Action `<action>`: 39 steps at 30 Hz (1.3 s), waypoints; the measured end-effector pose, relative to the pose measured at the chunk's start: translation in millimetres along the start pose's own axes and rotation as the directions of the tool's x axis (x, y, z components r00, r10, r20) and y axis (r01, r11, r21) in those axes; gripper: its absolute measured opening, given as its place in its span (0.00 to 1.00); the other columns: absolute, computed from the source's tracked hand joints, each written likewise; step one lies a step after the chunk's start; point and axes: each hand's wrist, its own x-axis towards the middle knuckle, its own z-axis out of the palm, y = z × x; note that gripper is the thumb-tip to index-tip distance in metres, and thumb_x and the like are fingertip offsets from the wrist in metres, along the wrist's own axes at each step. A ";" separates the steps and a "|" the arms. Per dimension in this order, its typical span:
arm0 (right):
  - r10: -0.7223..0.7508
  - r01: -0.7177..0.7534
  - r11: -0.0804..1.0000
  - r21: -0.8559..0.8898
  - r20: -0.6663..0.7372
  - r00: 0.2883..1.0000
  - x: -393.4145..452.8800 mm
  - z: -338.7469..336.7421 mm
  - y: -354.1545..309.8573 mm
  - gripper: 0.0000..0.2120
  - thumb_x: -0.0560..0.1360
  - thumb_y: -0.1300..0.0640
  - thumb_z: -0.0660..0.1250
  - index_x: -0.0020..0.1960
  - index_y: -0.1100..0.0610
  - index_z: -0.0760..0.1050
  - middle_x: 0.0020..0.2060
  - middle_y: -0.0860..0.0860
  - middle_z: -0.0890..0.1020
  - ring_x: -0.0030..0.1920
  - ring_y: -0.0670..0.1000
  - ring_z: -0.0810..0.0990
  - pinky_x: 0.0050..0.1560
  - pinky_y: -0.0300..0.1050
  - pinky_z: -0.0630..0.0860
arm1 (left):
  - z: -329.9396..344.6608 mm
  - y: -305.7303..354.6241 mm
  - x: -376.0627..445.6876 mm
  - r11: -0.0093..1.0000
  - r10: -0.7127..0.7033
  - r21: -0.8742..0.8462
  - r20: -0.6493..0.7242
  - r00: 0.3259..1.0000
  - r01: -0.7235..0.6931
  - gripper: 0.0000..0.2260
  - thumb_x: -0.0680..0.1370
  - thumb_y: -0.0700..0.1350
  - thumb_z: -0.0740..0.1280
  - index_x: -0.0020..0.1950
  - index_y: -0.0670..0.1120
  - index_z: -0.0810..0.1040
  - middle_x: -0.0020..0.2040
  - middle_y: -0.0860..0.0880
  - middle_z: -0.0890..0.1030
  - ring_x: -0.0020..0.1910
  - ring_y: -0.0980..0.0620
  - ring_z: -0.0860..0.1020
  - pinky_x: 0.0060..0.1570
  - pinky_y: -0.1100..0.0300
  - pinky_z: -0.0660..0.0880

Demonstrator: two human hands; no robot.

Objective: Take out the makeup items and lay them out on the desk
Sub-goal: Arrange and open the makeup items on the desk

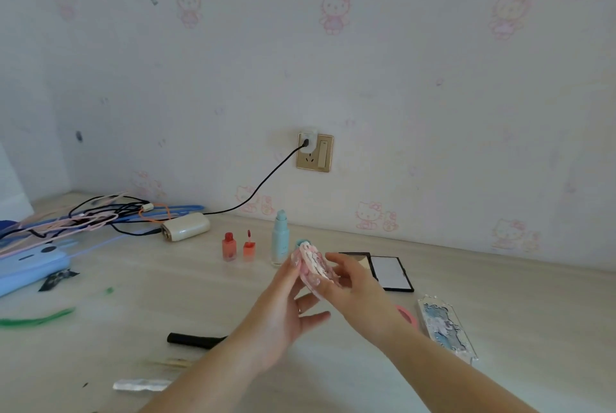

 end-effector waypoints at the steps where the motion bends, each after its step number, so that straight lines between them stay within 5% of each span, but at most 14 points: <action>1: -0.020 0.019 0.999 -0.047 -0.030 0.999 -2.2 -0.1 -3.4 0.23 0.69 0.37 0.67 0.62 0.38 0.67 0.57 0.43 0.74 0.55 0.39 0.75 0.50 0.35 0.71 | 5.1 -0.7 -3.3 0.998 0.005 -0.060 -0.015 1.000 -0.005 0.16 0.77 0.59 0.60 0.62 0.57 0.77 0.60 0.48 0.81 0.59 0.46 0.78 0.60 0.42 0.74; 7: -0.153 0.159 0.959 -0.235 0.041 0.987 -15.1 -7.7 -21.9 0.32 0.71 0.37 0.64 0.72 0.39 0.57 0.62 0.40 0.68 0.57 0.39 0.69 0.56 0.35 0.66 | 20.5 -6.8 -19.5 0.984 -0.028 -0.176 -0.067 0.997 0.016 0.23 0.69 0.62 0.62 0.58 0.52 0.80 0.56 0.47 0.83 0.56 0.46 0.80 0.51 0.44 0.78; 11: -0.156 0.165 0.928 -0.335 0.054 0.986 -22.3 -5.2 -28.0 0.32 0.72 0.37 0.62 0.73 0.39 0.54 0.62 0.45 0.73 0.59 0.44 0.73 0.57 0.39 0.69 | 23.4 -7.6 -27.0 0.991 -0.039 -0.130 -0.090 0.995 0.028 0.23 0.75 0.63 0.57 0.58 0.49 0.80 0.53 0.46 0.84 0.42 0.52 0.83 0.49 0.46 0.79; 16: -0.198 0.191 0.856 -0.481 0.035 0.980 -28.1 1.9 -32.6 0.27 0.73 0.32 0.52 0.70 0.38 0.59 0.57 0.47 0.76 0.57 0.49 0.76 0.54 0.44 0.72 | 24.6 -6.9 -30.6 0.989 -0.083 -0.135 -0.146 0.986 0.063 0.26 0.77 0.63 0.53 0.56 0.47 0.80 0.47 0.46 0.85 0.40 0.49 0.81 0.45 0.51 0.78; 19: -0.110 0.098 0.979 -0.179 -0.059 0.992 -27.8 -6.8 -42.9 0.18 0.77 0.36 0.45 0.52 0.37 0.71 0.44 0.49 0.81 0.46 0.50 0.79 0.54 0.48 0.75 | 14.0 -3.6 -32.9 0.976 -0.127 -0.197 -0.141 0.982 0.098 0.30 0.77 0.66 0.48 0.59 0.45 0.77 0.49 0.42 0.84 0.39 0.47 0.83 0.44 0.52 0.76; 21: 0.017 -0.012 0.998 0.065 -0.074 0.997 -25.4 -13.7 -49.0 0.19 0.79 0.39 0.46 0.46 0.43 0.74 0.44 0.57 0.83 0.46 0.56 0.82 0.54 0.52 0.78 | 3.9 2.3 -34.5 0.969 -0.139 -0.221 -0.108 0.984 0.112 0.29 0.78 0.65 0.47 0.60 0.45 0.76 0.53 0.40 0.83 0.45 0.43 0.84 0.48 0.50 0.77; 25: 0.295 -0.243 0.807 0.538 -0.012 0.955 -18.4 -14.0 -46.1 0.24 0.79 0.39 0.52 0.54 0.58 0.75 0.47 0.61 0.83 0.50 0.58 0.83 0.46 0.51 0.82 | -8.6 18.0 -33.8 0.986 -0.121 -0.136 -0.209 0.970 0.093 0.20 0.81 0.57 0.52 0.57 0.45 0.77 0.47 0.42 0.85 0.44 0.45 0.84 0.41 0.52 0.81; 27: 0.338 -0.242 0.682 0.690 -0.003 0.941 -17.8 -10.7 -45.0 0.22 0.80 0.43 0.53 0.49 0.59 0.77 0.43 0.61 0.83 0.47 0.59 0.82 0.46 0.53 0.80 | -15.2 25.6 -32.3 0.995 -0.087 -0.076 -0.322 0.943 0.066 0.12 0.80 0.48 0.59 0.55 0.44 0.78 0.46 0.43 0.84 0.41 0.46 0.82 0.35 0.55 0.81; 30: 0.347 -0.245 0.585 0.773 0.035 0.937 -14.4 0.4 -44.1 0.27 0.81 0.46 0.52 0.36 0.56 0.82 0.36 0.58 0.84 0.46 0.59 0.81 0.53 0.58 0.78 | -30.7 36.7 -29.5 0.998 -0.065 -0.027 -0.406 0.912 0.060 0.09 0.80 0.44 0.60 0.53 0.43 0.78 0.51 0.42 0.81 0.45 0.45 0.81 0.32 0.57 0.79; 36: 0.453 -0.339 0.520 0.784 0.083 0.888 3.6 38.3 -35.9 0.14 0.80 0.46 0.54 0.46 0.54 0.72 0.45 0.59 0.81 0.47 0.58 0.81 0.59 0.59 0.75 | -59.3 53.7 -24.5 0.959 -0.088 0.215 -0.387 0.918 0.182 0.11 0.78 0.49 0.64 0.52 0.41 0.78 0.50 0.43 0.80 0.46 0.45 0.80 0.40 0.53 0.79; 39: 0.462 -0.361 0.492 0.792 0.113 0.880 15.7 56.0 -29.3 0.15 0.81 0.47 0.54 0.46 0.56 0.72 0.42 0.59 0.80 0.44 0.57 0.80 0.57 0.57 0.76 | -81.8 55.0 -19.9 0.815 -0.041 0.545 -0.282 0.959 0.195 0.21 0.69 0.53 0.73 0.57 0.44 0.77 0.54 0.45 0.82 0.54 0.48 0.80 0.53 0.52 0.79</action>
